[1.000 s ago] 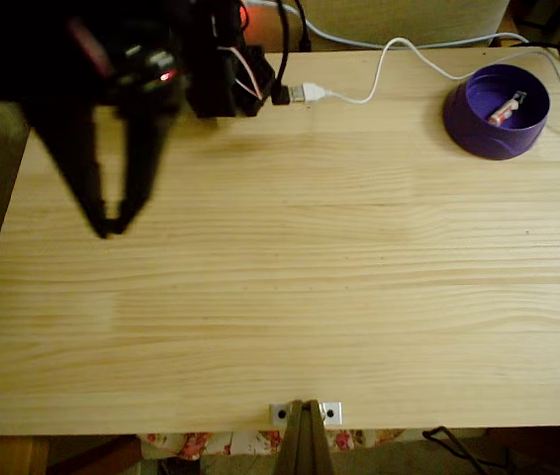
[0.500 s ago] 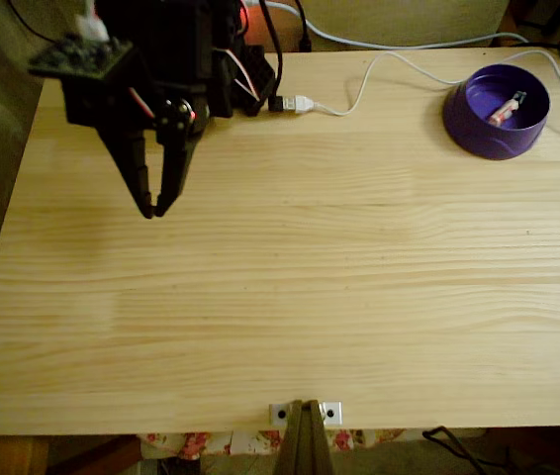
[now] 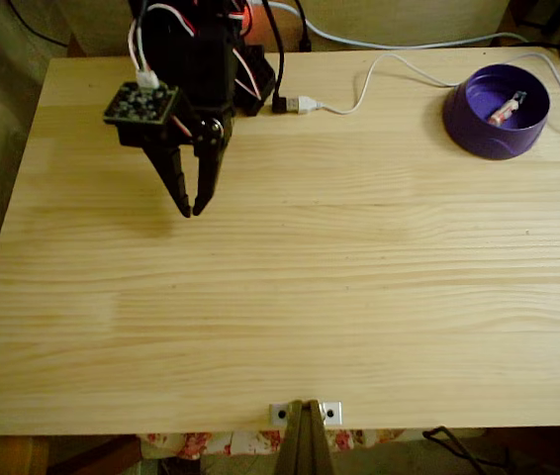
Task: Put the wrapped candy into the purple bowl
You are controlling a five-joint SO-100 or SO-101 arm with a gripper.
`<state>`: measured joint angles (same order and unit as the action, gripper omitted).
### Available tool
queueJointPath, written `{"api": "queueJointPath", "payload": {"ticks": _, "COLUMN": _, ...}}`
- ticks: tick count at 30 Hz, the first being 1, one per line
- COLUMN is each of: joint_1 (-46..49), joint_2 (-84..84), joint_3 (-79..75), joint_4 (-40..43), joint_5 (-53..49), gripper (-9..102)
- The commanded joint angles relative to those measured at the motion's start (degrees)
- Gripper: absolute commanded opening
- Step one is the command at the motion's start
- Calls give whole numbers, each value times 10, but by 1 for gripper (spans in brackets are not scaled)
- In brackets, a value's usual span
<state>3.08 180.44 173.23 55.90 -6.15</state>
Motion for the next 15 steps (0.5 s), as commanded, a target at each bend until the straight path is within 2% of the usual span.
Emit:
{"api": "queueJointPath", "payload": {"ticks": 1, "joint_1": -3, "joint_2": 4, "joint_3": -11, "joint_4": 2, "joint_5": -3, "gripper": 1}}
{"api": "queueJointPath", "payload": {"ticks": 15, "joint_1": -4, "joint_2": 4, "joint_3": -11, "joint_4": 3, "joint_5": -5, "gripper": 1}}
